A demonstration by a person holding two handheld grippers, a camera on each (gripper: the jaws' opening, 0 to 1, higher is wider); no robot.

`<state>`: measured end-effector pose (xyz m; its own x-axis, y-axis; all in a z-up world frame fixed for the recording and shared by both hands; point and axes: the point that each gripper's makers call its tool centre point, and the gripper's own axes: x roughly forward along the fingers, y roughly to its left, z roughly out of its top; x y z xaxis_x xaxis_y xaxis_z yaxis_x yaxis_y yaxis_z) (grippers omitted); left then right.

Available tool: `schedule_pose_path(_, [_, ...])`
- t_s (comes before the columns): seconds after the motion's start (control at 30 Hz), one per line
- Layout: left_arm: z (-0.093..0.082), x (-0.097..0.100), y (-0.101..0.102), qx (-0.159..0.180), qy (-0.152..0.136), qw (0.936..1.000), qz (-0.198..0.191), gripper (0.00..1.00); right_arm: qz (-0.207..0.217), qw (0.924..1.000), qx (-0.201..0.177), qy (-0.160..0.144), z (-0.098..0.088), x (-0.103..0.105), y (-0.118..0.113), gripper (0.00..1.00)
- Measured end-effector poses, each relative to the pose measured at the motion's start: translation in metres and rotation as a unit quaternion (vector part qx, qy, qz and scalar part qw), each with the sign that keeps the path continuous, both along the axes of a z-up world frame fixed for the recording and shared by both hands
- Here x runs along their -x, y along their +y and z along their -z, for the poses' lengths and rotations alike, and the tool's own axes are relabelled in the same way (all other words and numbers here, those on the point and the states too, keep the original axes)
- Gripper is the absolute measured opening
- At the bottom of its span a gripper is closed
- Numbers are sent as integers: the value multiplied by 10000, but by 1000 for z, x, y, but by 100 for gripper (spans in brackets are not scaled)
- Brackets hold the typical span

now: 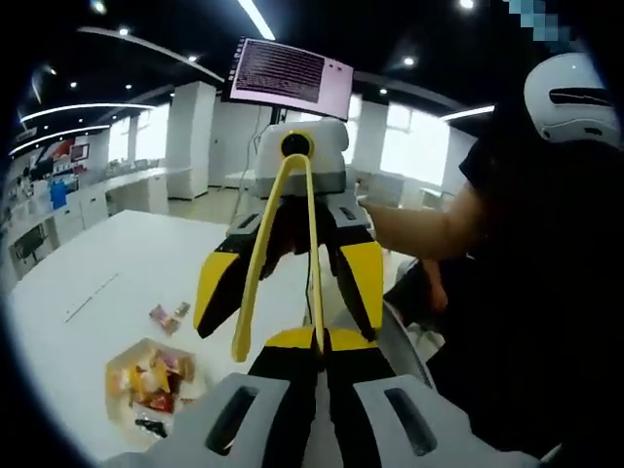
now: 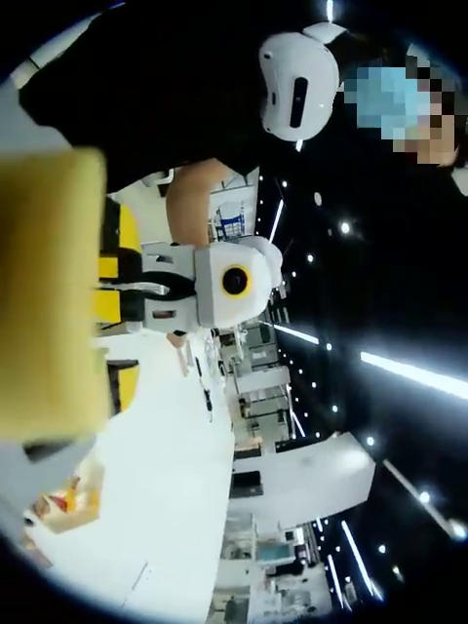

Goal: Place the target food into the container with the food tongs after gripping and lifting it, then release it inside without dropping or visibly crushing the food.

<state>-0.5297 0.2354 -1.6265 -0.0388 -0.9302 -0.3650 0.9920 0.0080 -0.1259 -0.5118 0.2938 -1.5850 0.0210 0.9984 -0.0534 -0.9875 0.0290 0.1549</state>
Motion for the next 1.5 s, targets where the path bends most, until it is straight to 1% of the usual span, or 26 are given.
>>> schedule_pose_path(0.1, [1, 0, -1, 27, 41, 10000, 5, 0, 83, 9999, -118, 14, -4, -3, 1, 41])
schedule_pose_path(0.23, [3, 2, -4, -30, 53, 10000, 58, 0, 63, 9998, -160, 32, -4, -1, 1, 40])
schedule_pose_path(0.27, [6, 5, -5, -99, 93, 9999, 107, 0, 61, 9999, -129, 24, -2, 0, 1, 39])
schedule_pose_path(0.3, [8, 6, -5, -129, 56, 9998, 123, 0, 64, 9999, -109, 30, -1, 0, 2, 38])
schedule_pose_path(0.37, [10, 5, -4, -181, 82, 9997, 109, 0, 93, 9999, -60, 14, 3, 0, 2, 38])
schedule_pose_path(0.47, [8, 5, -4, -94, 156, 9998, 103, 0, 108, 9999, -69, 40, 3, 0, 0, 38])
schedule_pose_path(0.57, [4, 4, -1, -83, 114, 9999, 83, 0, 204, 9997, 21, -155, 5, -2, -2, 34])
schedule_pose_path(0.63, [2, 4, 1, -94, 54, 9999, 70, 0, 169, 9998, 66, -45, 7, -1, -3, 33])
schedule_pose_path(0.73, [1, 3, 5, -186, -125, 9997, 37, 0, 182, 9997, 171, -56, 11, -2, -3, 32])
schedule_pose_path(0.83, [2, 5, 7, -261, -93, 9996, 70, 0, 122, 9998, 147, -17, 11, 1, 0, 32])
schedule_pose_path(0.97, [2, 3, 9, -294, -157, 9994, 46, 0, 107, 9999, 86, 15, 11, 2, 2, 29])
schedule_pose_path(1.0, [2, 3, 9, -293, -203, 9994, 37, 0, 122, 9999, 84, 7, 10, 1, 2, 28])
schedule_pose_path(1.03, [3, -1, 9, -285, -366, 9989, -23, 0, 156, 9998, 86, -13, 10, 0, 2, 27])
schedule_pose_path(1.13, [2, -4, 9, -202, -532, 9983, -121, 0, 258, 9996, 68, -5, 10, -2, 1, 25])
schedule_pose_path(1.2, [6, -6, 10, -251, -564, 9979, -202, 1, 295, 9994, 151, -61, 13, -3, 0, 25])
schedule_pose_path(1.23, [10, -6, 12, -298, -577, 9976, -224, 3, 347, 9991, 247, -64, 16, -5, -1, 25])
schedule_pose_path(1.27, [17, -8, 17, -374, -502, 9974, -352, 5, 414, 9987, 285, -67, 18, -8, -3, 25])
schedule_pose_path(1.3, [21, -8, 20, -381, -468, 9973, -419, 7, 436, 9987, 266, -61, 19, -9, -6, 25])
schedule_pose_path(1.37, [33, -10, 31, -429, -424, 9959, -673, 12, 614, 9979, 201, 13, 18, -16, -15, 25])
schedule_pose_path(1.4, [41, -12, 41, -439, -476, 9939, -896, 17, 758, 9969, 190, 22, 17, -20, -21, 25])
schedule_pose_path(1.43, [46, -14, 48, -452, -443, 9924, -1051, 26, 865, 9961, 180, -8, 17, -24, -25, 25])
schedule_pose_path(1.47, [52, -15, 56, -487, -369, 9906, -1227, 32, 945, 9954, 174, 17, 17, -26, -29, 25])
schedule_pose_path(1.5, [61, -17, 69, -524, -299, 9867, -1508, 37, 1095, 9938, 156, 60, 17, -31, -35, 25])
